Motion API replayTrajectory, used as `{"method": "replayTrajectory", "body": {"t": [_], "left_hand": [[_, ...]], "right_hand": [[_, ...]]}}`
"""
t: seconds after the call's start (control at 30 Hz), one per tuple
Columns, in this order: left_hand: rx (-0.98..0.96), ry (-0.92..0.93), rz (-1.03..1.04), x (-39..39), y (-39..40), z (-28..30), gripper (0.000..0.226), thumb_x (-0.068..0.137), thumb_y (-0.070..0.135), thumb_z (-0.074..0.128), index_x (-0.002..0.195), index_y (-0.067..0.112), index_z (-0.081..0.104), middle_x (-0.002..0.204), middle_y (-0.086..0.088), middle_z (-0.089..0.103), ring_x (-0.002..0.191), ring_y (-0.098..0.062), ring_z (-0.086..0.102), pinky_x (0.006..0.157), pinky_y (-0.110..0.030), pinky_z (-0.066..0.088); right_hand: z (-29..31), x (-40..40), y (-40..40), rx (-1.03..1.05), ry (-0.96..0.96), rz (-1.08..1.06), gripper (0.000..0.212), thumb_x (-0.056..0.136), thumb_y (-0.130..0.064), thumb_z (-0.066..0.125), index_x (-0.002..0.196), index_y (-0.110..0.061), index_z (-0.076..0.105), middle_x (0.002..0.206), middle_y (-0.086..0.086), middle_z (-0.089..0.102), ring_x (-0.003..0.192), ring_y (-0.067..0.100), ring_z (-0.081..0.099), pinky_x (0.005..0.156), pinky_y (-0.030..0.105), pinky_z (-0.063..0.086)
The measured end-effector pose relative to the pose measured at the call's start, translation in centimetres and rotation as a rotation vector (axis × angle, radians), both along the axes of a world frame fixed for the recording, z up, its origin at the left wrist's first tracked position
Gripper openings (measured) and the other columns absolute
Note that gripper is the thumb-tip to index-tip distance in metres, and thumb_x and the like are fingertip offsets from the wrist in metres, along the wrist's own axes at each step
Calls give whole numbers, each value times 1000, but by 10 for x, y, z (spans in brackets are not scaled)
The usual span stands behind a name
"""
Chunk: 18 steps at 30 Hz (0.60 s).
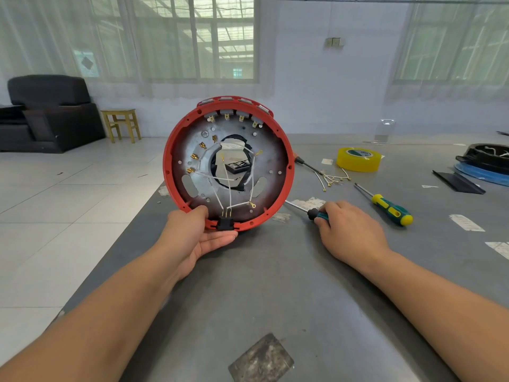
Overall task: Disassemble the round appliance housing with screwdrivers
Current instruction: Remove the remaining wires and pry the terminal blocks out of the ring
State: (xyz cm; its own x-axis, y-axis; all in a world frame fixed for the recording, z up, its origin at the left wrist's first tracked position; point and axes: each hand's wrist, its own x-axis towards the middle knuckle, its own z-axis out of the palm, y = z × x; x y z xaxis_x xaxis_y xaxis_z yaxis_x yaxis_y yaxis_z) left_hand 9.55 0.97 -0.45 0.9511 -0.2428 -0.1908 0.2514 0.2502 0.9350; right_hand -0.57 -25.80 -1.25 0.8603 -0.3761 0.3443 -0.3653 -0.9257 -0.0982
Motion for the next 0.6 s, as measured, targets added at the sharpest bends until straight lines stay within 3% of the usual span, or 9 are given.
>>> {"method": "replayTrajectory", "body": {"t": [0.17,0.43,0.6], "left_hand": [[22,-40,68,0,1,-1,34,103,2,39,133,-4,52,99,-34,75,76,-44,79,53,-35,63],[-82,-60,97,1,4,-3,27,105,4,45,125,-10,56,89,-29,78,77,-42,79,56,-33,64],[-132,-81,89,-1,4,-3,34,109,18,57,125,-13,55,96,-34,75,80,-43,79,58,-34,64]], "right_hand": [[0,1,0,130,-55,-1,29,104,-44,43,112,-23,62,111,3,65,98,29,60,76,40,52],[-1,4,-5,583,-347,65,27,105,-41,40,94,-28,61,86,-2,72,78,23,66,74,41,55],[1,4,0,787,-582,174,22,106,-44,44,94,-35,59,76,-7,69,63,18,60,69,52,56]]}}
